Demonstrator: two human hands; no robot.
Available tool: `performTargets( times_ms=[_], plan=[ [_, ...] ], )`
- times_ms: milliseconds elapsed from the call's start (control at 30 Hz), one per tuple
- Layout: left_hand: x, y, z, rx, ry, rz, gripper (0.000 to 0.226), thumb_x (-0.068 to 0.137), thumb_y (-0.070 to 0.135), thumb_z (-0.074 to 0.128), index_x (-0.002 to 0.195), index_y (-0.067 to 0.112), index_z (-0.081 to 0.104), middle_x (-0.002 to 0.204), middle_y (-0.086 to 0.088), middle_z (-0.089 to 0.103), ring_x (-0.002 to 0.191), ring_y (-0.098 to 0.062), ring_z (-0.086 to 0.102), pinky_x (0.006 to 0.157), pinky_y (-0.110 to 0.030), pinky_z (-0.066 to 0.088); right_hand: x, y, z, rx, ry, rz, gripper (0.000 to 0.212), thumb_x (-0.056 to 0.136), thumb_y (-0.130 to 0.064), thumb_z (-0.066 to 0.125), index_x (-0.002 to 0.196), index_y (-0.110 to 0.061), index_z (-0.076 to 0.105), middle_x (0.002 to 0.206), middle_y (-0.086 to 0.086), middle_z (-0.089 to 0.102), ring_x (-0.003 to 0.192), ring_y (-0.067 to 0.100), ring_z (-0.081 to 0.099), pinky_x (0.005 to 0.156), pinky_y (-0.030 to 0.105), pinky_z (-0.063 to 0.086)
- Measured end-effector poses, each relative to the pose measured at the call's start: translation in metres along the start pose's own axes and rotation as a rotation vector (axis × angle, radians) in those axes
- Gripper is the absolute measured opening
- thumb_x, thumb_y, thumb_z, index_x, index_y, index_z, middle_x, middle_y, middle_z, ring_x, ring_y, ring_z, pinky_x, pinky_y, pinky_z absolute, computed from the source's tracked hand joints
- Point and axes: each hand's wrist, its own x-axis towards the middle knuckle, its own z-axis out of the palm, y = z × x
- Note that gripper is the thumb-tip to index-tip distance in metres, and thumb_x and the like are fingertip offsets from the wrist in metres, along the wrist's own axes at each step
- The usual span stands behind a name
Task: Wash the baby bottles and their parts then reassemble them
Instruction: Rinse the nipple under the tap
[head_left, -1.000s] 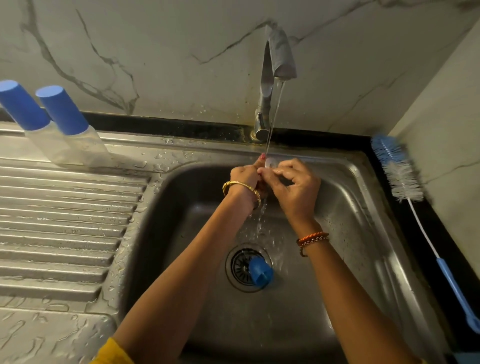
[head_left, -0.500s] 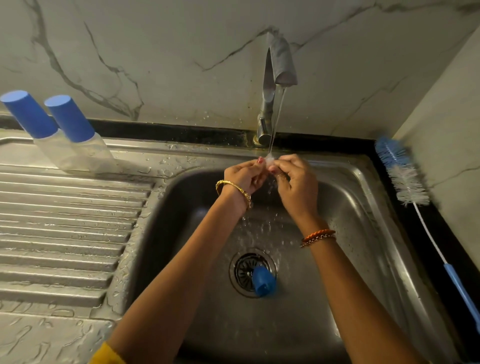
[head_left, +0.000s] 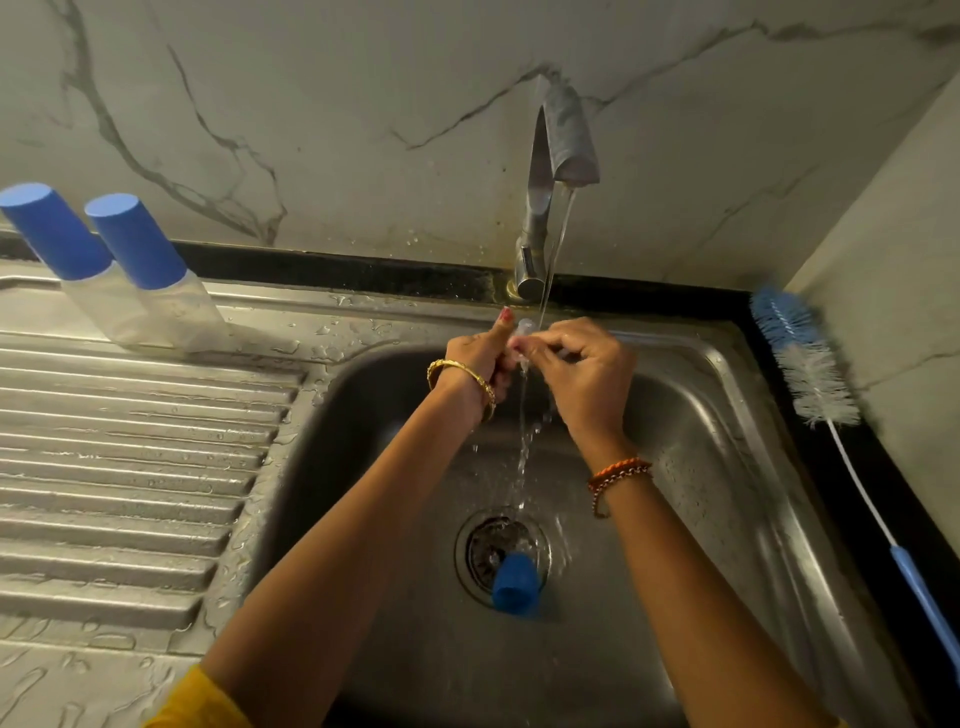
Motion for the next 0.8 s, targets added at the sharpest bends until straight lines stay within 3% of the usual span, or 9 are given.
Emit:
performTargets(
  times_ms=[100, 167, 233, 333, 433, 533, 667, 733, 800],
  plan=[
    [0.001, -0.008, 0.002, -0.027, 0.004, -0.053, 0.039, 0.084, 0.046, 0.059, 0.064, 0.013, 0.055, 0.047, 0.001, 0.051, 0.043, -0.006, 0.045, 0.038, -0.014, 0.035, 0.006, -0.006, 0.001, 0.096, 0.006, 0.223, 0.018, 0.069, -0.02, 0.078, 0.074, -0.004, 0.069, 0.075, 0.002, 0.064, 0.066, -0.002, 0.056, 0.062, 0.006, 0.045],
    [0.005, -0.013, 0.004, -0.123, -0.002, -0.078, 0.036, 0.082, 0.044, 0.062, 0.077, 0.008, 0.061, 0.065, -0.005, 0.063, 0.058, -0.007, 0.058, 0.052, -0.018, 0.045, 0.007, -0.011, 0.0, 0.182, -0.055, 0.45, 0.015, 0.07, -0.021, 0.078, 0.075, -0.013, 0.065, 0.08, -0.001, 0.065, 0.075, 0.006, 0.06, 0.067, 0.013, 0.05],
    [0.005, -0.013, 0.003, -0.257, -0.022, -0.076, 0.026, 0.083, 0.032, 0.064, 0.08, 0.007, 0.059, 0.074, -0.006, 0.061, 0.063, -0.01, 0.057, 0.054, -0.017, 0.049, 0.006, -0.013, -0.005, 0.268, -0.089, 0.607, 0.013, 0.074, -0.019, 0.076, 0.08, -0.017, 0.064, 0.081, -0.005, 0.065, 0.079, 0.008, 0.062, 0.064, 0.017, 0.052],
    [0.005, -0.011, 0.001, -0.3, -0.058, 0.006, 0.011, 0.083, 0.015, 0.065, 0.078, 0.007, 0.059, 0.078, -0.007, 0.061, 0.069, -0.011, 0.06, 0.057, -0.018, 0.054, 0.002, -0.014, -0.01, 0.38, -0.09, 0.757, 0.018, 0.084, -0.01, 0.064, 0.102, -0.009, 0.066, 0.086, -0.007, 0.065, 0.08, 0.0, 0.061, 0.068, 0.011, 0.051],
    [-0.001, -0.012, 0.003, -0.103, -0.039, 0.128, 0.017, 0.079, 0.008, 0.069, 0.068, 0.011, 0.056, 0.073, -0.003, 0.062, 0.069, -0.01, 0.06, 0.063, -0.019, 0.054, -0.003, -0.013, -0.008, 0.593, -0.015, 1.025, 0.022, 0.091, -0.01, 0.054, 0.11, -0.007, 0.065, 0.098, 0.002, 0.066, 0.096, 0.014, 0.061, 0.086, 0.026, 0.051],
    [-0.004, -0.016, 0.004, 0.3, 0.042, 0.349, 0.015, 0.073, 0.016, 0.076, 0.068, 0.019, 0.062, 0.073, 0.003, 0.065, 0.069, -0.005, 0.061, 0.068, -0.017, 0.053, -0.011, -0.015, -0.005, 0.99, 0.095, 1.338, 0.015, 0.092, -0.013, 0.052, 0.095, -0.006, 0.065, 0.09, 0.008, 0.066, 0.089, 0.017, 0.062, 0.082, 0.026, 0.051],
    [-0.005, -0.016, 0.001, 0.52, 0.042, 0.52, 0.021, 0.073, 0.015, 0.076, 0.093, 0.011, 0.072, 0.083, 0.009, 0.064, 0.071, 0.005, 0.056, 0.061, 0.0, 0.044, -0.018, -0.014, -0.002, 1.197, 0.13, 1.375, 0.02, 0.094, -0.016, 0.048, 0.086, -0.006, 0.064, 0.076, 0.007, 0.068, 0.074, 0.015, 0.065, 0.077, 0.023, 0.053],
    [-0.007, -0.014, -0.002, 0.571, 0.056, 0.552, 0.024, 0.077, 0.009, 0.072, 0.101, 0.009, 0.071, 0.096, 0.003, 0.069, 0.084, -0.001, 0.06, 0.073, -0.004, 0.045, -0.016, -0.013, -0.002, 1.175, 0.12, 1.37, 0.026, 0.095, -0.026, 0.048, 0.086, -0.008, 0.064, 0.071, 0.006, 0.069, 0.066, 0.013, 0.066, 0.073, 0.023, 0.054],
    [-0.006, -0.016, -0.007, 0.512, 0.073, 0.538, 0.023, 0.078, 0.004, 0.07, 0.101, 0.009, 0.071, 0.101, -0.003, 0.07, 0.092, -0.008, 0.062, 0.084, -0.016, 0.048, -0.013, -0.014, -0.002, 1.067, 0.035, 1.322, 0.023, 0.092, -0.03, 0.053, 0.09, -0.011, 0.065, 0.078, 0.004, 0.069, 0.072, 0.012, 0.065, 0.078, 0.024, 0.052]
  ],
)
